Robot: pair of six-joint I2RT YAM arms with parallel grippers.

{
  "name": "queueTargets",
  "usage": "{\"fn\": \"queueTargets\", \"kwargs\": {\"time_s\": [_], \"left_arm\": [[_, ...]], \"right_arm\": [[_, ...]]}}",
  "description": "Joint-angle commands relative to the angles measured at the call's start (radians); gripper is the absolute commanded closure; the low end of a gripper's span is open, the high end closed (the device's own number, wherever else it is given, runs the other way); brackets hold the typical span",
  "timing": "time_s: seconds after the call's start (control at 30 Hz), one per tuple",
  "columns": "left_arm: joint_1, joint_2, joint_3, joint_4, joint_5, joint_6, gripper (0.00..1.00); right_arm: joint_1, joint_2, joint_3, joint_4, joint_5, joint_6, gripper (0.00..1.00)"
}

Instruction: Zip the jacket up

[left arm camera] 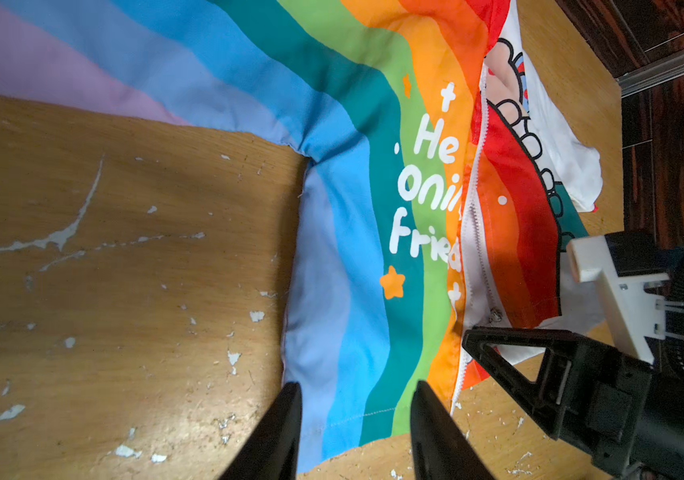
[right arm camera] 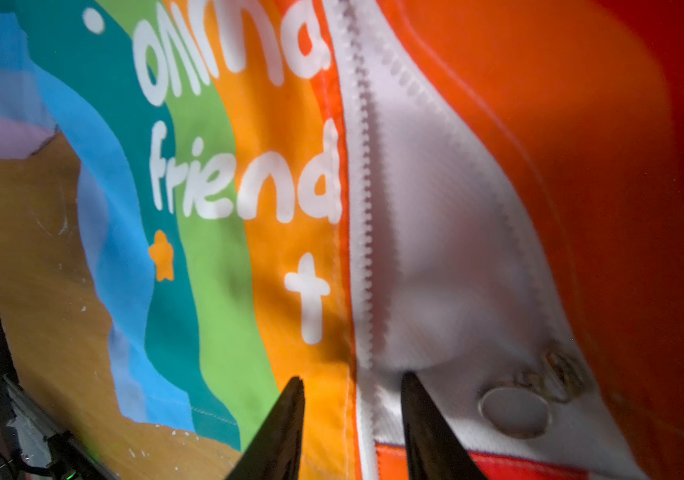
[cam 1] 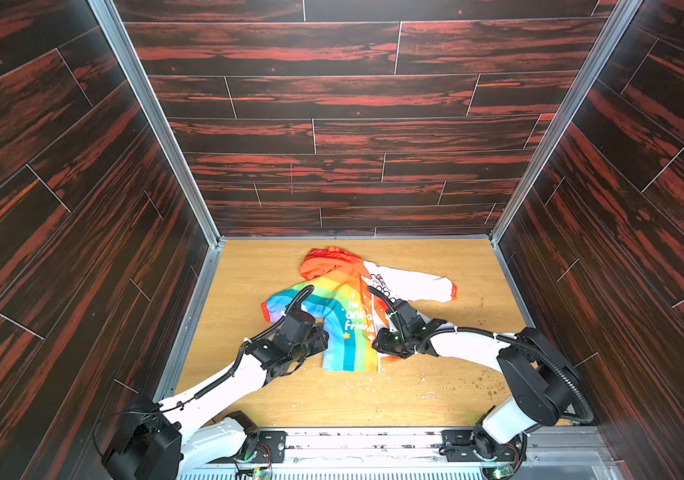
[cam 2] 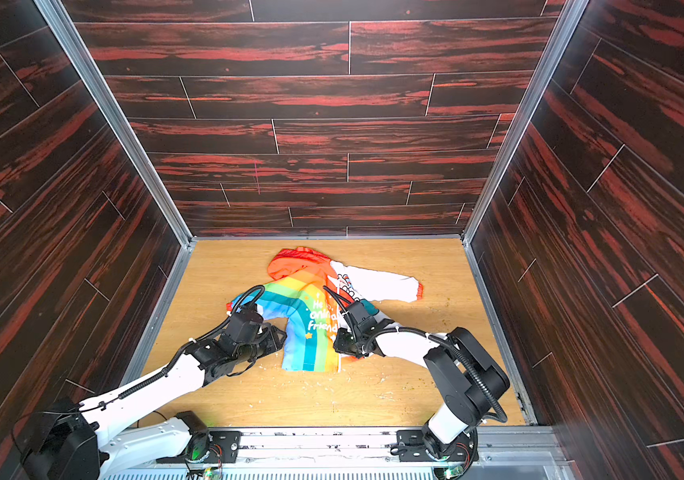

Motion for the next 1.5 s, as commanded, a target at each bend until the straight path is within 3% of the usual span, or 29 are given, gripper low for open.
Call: {"fn": "queueTargets", "kwargs": {"time_s": [0.0,0.43,0.73,0.93,1.1,1.27,1.47], "left_arm": [[-0.002,-0.006,0.015,-0.005,0.003,-0.002,0.53],[-0.001,-0.029,0.01,-0.02,-0.005,-0.005,0.53],[0.001,-0.079,0.0,-0.045,-0.044,-0.007,0.53],[0.001,-0.176,0.013,-0.117,-0.146,0.018,0.51],[0.011,-0.214,0.047,-0.186,-0.183,0.052,0.48],[0.011,-0.154,0.053,-0.155,-0.143,0.049,0.49],[0.01,-0.068,0.068,-0.102,-0.072,0.035,0.51]], "right_arm": [[0.0,-0.012,-0.032,0.038,-0.031,0.025,0.61],[0.0,0.015,-0.041,0.141,-0.116,0.062,0.74],[0.006,0.061,0.067,0.142,-0.174,0.062,1.0],[0.038,0.039,0.222,0.135,-0.267,0.04,1.0],[0.022,-0.019,0.17,0.275,-0.399,0.068,1.0],[-0.051,0.055,0.066,0.271,-0.404,0.084,1.0],[-0.058,0.054,0.018,0.247,-0.339,0.071,1.0]]}}
